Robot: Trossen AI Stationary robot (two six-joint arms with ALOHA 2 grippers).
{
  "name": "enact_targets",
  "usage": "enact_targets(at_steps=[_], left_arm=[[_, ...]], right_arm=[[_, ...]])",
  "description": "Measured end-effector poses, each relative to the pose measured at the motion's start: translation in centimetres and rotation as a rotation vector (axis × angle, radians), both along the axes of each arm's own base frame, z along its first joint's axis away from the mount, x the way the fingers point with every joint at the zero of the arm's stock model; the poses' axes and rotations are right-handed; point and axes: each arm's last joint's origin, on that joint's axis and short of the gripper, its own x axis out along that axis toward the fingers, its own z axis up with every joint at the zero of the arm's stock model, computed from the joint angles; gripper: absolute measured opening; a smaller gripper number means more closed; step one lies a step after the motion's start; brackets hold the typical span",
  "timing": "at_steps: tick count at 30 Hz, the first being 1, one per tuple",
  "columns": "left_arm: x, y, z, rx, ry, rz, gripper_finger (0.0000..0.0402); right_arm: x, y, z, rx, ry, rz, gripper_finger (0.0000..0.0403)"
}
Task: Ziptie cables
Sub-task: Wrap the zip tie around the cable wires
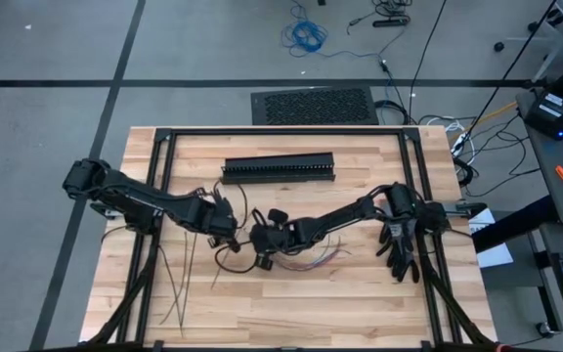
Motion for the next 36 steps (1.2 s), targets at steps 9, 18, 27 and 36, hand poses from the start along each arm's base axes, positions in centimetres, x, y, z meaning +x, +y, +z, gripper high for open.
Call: enact_targets(at_steps=[9, 18, 27, 36], left_arm=[[-0.1, -0.4, -3.9, -0.200, -0.186, 0.054, 0.0036], [0.6, -1.1, -4.5, -0.234, -0.247, 0.099, 0.0036], [2.8, -2.5, -5.9, -0.312, -0.396, 0.150, 0.0036], [5.2, -3.2, -5.9, -0.429, -0.609, 0.119, 0.0036]], right_arm=[[-1.0, 1.6, 1.6, -0.027, 0.053, 0.136, 0.0004], [-3.7, 1.6, 3.9, -0.094, 0.251, 0.165, 0.0001], [-5.0, 2.1, 4.1, -0.171, 0.337, 0.127, 0.0001], [-5.1, 1.9, 5.0, -0.181, 0.332, 0.138, 0.0000]])
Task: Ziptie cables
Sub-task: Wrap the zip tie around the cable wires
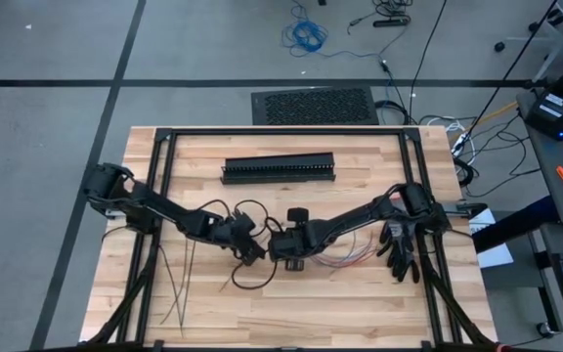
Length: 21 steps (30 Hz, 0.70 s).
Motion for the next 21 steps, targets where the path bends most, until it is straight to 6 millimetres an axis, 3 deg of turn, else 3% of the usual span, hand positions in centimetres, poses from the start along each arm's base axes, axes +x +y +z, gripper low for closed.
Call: enact_targets(at_steps=[6, 10, 17, 21], left_arm=[[0.5, 0.5, 2.1, 0.025, -0.074, -0.025, 0.0036], [0.2, 0.7, 4.7, 0.056, -0.152, -0.068, 0.0036], [-3.8, 1.3, 10.8, 0.240, -0.159, -0.041, 0.0034], [-6.6, 1.7, 12.5, 0.298, -0.146, 0.020, 0.0028]], right_arm=[[-1.2, 0.8, 4.4, -0.030, -0.102, 0.002, 0.0000], [-0.2, 1.2, 5.8, 0.047, -0.239, 0.055, 0.0000], [3.5, 1.0, 1.8, 0.131, -0.376, 0.123, 0.0000], [5.1, -0.5, 0.4, 0.192, -0.454, 0.113, 0.0000]])
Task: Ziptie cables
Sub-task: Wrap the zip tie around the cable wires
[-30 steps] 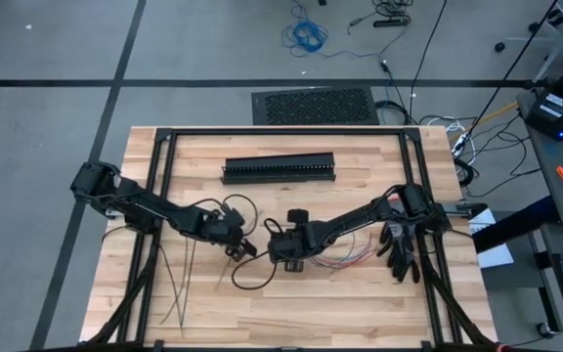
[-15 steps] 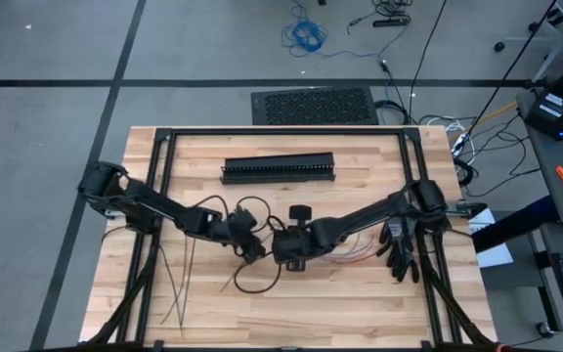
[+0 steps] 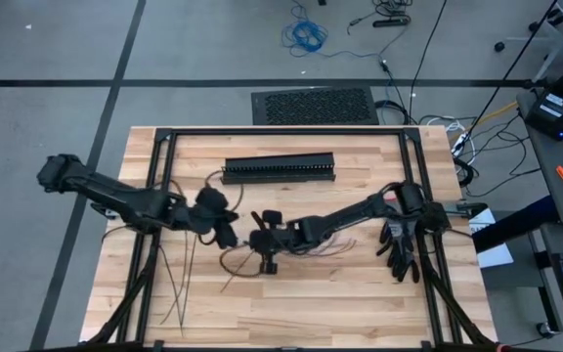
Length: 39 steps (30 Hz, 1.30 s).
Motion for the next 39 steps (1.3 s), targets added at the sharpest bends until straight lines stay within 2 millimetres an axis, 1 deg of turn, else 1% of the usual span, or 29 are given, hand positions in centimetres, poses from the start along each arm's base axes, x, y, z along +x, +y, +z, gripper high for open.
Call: enact_targets(at_steps=[2, 5, 8, 12, 15, 17, 18, 21, 24, 27, 29, 31, 32, 34, 36, 39], left_arm=[[-0.8, 0.1, 0.3, 0.006, -0.001, 0.011, 0.0027], [-1.1, 0.0, 0.4, 0.020, -0.001, 0.017, 0.0026], [-0.8, -0.1, -0.1, 0.037, 0.024, 0.021, 0.0026], [0.1, -0.4, -1.3, 0.065, 0.081, 0.028, 0.0026], [0.8, -0.6, -2.2, 0.092, 0.122, 0.014, 0.0026], [1.2, -0.7, -2.8, 0.118, 0.151, -0.006, 0.0026], [1.3, -0.8, -3.0, 0.126, 0.161, -0.013, 0.0026], [1.7, -1.0, -3.7, 0.140, 0.208, -0.065, 0.0026], [1.9, -1.4, -4.3, 0.194, 0.261, -0.161, 0.0026], [2.2, -1.9, -4.8, 0.282, 0.303, -0.273, 0.0026], [2.5, -2.1, -5.3, 0.326, 0.320, -0.325, 0.0026], [2.8, -2.4, -6.0, 0.351, 0.351, -0.355, 0.0026], [3.0, -2.4, -6.5, 0.353, 0.372, -0.358, 0.0026], [3.3, -2.5, -7.5, 0.340, 0.408, -0.339, 0.0026], [3.5, -2.6, -8.4, 0.323, 0.438, -0.312, 0.0026], [3.8, -2.6, -9.7, 0.310, 0.481, -0.274, 0.0026]], right_arm=[[0.5, -0.7, -0.5, 0.019, -0.029, -0.023, 0.0000], [0.9, -1.4, -0.8, 0.054, -0.055, -0.061, 0.0003], [1.2, -2.1, -1.1, 0.085, -0.065, -0.104, 0.0019], [1.2, -3.1, -1.1, 0.119, -0.063, -0.154, 0.0055], [1.2, -3.3, -1.2, 0.166, -0.037, -0.098, 0.0087], [0.9, -3.2, -1.2, 0.190, 0.008, 0.001, 0.0109], [0.5, -3.1, -1.1, 0.192, 0.058, 0.039, 0.0118], [-0.7, -3.7, 0.3, 0.170, 0.148, 0.060, 0.0139], [-1.8, -4.4, 3.2, 0.128, 0.152, 0.050, 0.0145], [-3.3, -4.6, 5.7, 0.036, 0.175, 0.072, 0.0143], [-4.4, -4.7, 6.7, -0.027, 0.225, 0.065, 0.0141], [-5.4, -5.0, 7.0, -0.070, 0.301, 0.036, 0.0137], [-5.7, -5.2, 6.9, -0.080, 0.328, 0.021, 0.0136], [-6.4, -5.4, 6.0, -0.090, 0.368, 0.005, 0.0132], [-6.9, -5.3, 4.5, -0.085, 0.401, 0.003, 0.0128], [-8.2, -5.5, 1.5, -0.073, 0.440, -0.015, 0.0124]])
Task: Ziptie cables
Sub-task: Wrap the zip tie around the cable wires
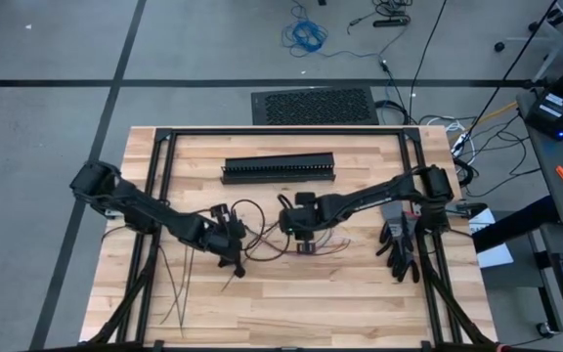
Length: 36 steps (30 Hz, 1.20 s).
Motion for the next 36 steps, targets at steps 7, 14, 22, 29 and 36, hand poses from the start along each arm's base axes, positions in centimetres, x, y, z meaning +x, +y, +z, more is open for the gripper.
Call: enact_targets(at_steps=[7, 14, 22, 29, 36], left_arm=[[0.2, 0.4, -0.8, 0.026, 0.037, 0.004, 0.0026], [0.3, 0.3, -0.9, -0.086, 0.060, -0.006, 0.0026], [0.4, -1.4, -2.2, -0.247, 0.047, 0.153, 0.0026], [1.7, -2.5, -3.2, -0.335, -0.032, 0.129, 0.0026], [3.2, -3.3, -3.3, -0.448, -0.144, 0.062, 0.0026]], right_arm=[[-3.3, -1.9, -3.9, 0.085, -0.231, -0.135, 0.0119], [-7.9, -3.0, -4.7, 0.170, -0.470, -0.268, 0.0118], [-10.6, -1.9, -5.3, 0.220, -0.510, -0.441, 0.0118], [-10.3, -1.1, -4.7, 0.132, -0.598, -0.444, 0.0118], [-10.3, -1.1, -4.8, 0.128, -0.584, -0.445, 0.0118]])
